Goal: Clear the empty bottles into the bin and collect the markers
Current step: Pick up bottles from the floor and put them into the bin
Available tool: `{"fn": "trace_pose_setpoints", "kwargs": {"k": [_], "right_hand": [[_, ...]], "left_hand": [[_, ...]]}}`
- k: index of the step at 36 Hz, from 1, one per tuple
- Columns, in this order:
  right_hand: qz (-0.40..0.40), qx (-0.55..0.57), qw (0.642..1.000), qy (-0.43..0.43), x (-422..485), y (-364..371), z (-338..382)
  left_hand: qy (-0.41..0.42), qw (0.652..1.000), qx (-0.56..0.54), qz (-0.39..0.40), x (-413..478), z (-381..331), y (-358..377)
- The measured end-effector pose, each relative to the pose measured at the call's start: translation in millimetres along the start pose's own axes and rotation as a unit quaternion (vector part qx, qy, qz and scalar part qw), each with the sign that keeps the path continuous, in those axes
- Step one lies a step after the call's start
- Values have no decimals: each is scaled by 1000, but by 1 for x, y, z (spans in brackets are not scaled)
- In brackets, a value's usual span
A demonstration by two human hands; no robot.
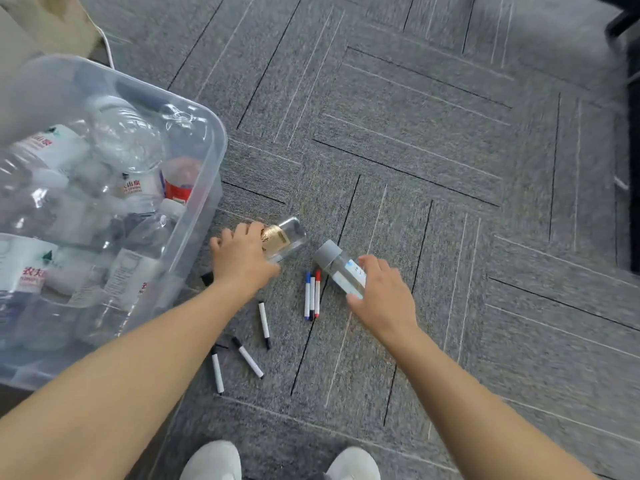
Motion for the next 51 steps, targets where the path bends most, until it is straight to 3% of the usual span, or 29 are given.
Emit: {"fn": "trace_pose_setpoints", "kwargs": {"k": [4,12,22,31,41,47,51], "right_hand": [[38,-38,998,39,18,25,-2],[90,-42,990,98,1,56,-11],[41,-26,996,79,-36,-21,1],[11,17,1000,4,-74,-107,73],[-1,46,997,-61,-119,-166,146],[47,106,989,-96,-129,-182,228],[26,126,984,-120,-119,-201,293]], "left_hand": [[-20,996,-83,-28,-33,-3,-19],[-75,986,-146,14,-65,1,-27],[-24,988,-153,25,-92,-19,-95],[-85,984,-149,-47,-127,57,-196],[-169,971,-141,-89,-118,132,-257],[-177,970,-130,-100,-165,152,-292],[-189,964,-137,-124,-211,166,-303]]}}
Point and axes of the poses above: each hand's wrist, its own x-axis towards the middle knuckle, its own y-axis out of the palm, z = x × y, the point moved 4 cm from there along x, towards the middle knuckle, and after that the axes turned 7 degrees about -z, right-handed, at the moved point
